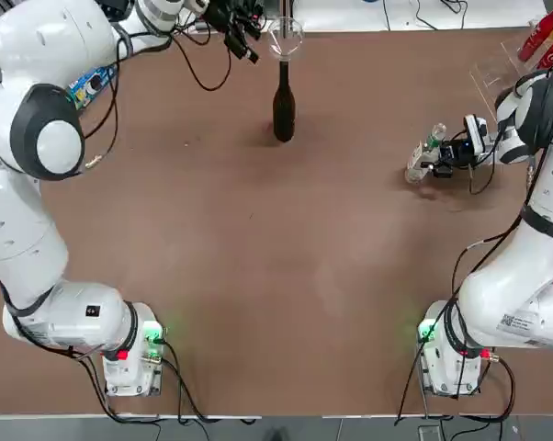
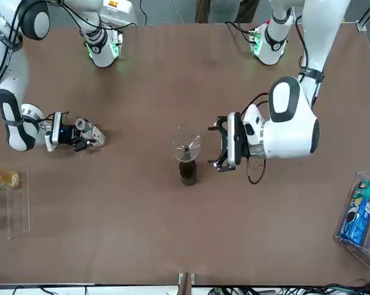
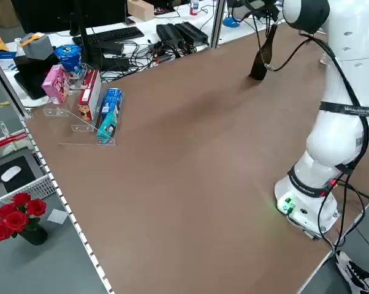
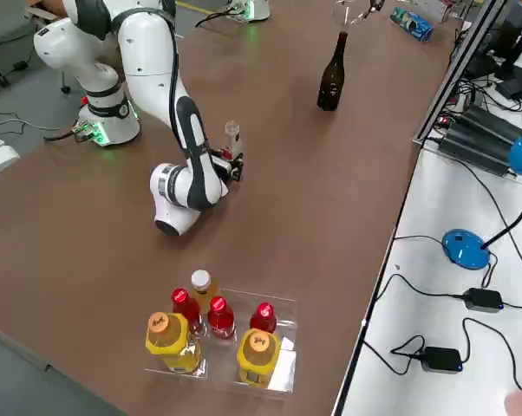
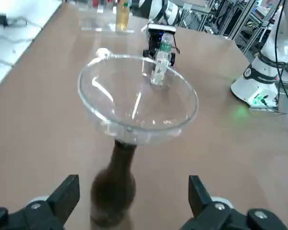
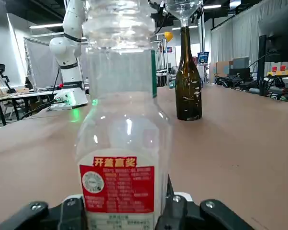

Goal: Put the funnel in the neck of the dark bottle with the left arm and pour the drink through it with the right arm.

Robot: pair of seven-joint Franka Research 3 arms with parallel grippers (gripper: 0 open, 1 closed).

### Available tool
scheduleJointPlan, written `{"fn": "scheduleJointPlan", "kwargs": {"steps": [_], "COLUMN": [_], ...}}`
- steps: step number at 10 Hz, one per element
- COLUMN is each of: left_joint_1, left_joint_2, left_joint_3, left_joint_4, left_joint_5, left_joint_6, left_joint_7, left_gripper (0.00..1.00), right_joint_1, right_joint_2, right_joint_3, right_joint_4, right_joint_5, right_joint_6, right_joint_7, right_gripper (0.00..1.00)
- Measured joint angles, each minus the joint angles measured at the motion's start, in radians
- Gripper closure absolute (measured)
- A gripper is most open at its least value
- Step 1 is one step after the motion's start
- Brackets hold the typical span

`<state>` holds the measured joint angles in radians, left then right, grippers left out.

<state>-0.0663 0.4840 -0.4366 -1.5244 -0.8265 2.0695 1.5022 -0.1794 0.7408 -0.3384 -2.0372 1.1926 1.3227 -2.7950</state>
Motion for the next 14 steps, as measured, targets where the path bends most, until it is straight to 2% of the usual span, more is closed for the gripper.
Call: {"fn": "scheduleJointPlan", "kwargs": {"steps": [3,7,12,14], "left_joint_1": [-0.015,-0.035,-0.037,-0.037], "left_joint_2": [0.041,0.119,0.157,0.169], "left_joint_3": [-0.022,-0.047,-0.060,-0.072], "left_joint_4": [0.000,0.001,0.003,0.003], "left_joint_5": [-0.088,-0.258,-0.346,-0.369], "left_joint_6": [0.089,0.118,0.122,0.122], "left_joint_7": [0.185,0.432,0.508,0.514], "left_gripper": [0.00,0.00,0.01,0.03], "right_joint_1": [0.001,0.051,0.109,0.117], "right_joint_2": [-0.030,-0.184,-0.475,-0.566], "right_joint_3": [-0.032,-0.100,-0.093,-0.035], "right_joint_4": [0.000,-0.032,-0.060,-0.071], "right_joint_5": [0.001,0.000,-0.058,-0.073], "right_joint_6": [-0.014,0.001,0.159,0.252], "right_joint_7": [0.051,0.157,0.596,0.766], "right_gripper": [0.51,0.52,0.52,0.52]}}
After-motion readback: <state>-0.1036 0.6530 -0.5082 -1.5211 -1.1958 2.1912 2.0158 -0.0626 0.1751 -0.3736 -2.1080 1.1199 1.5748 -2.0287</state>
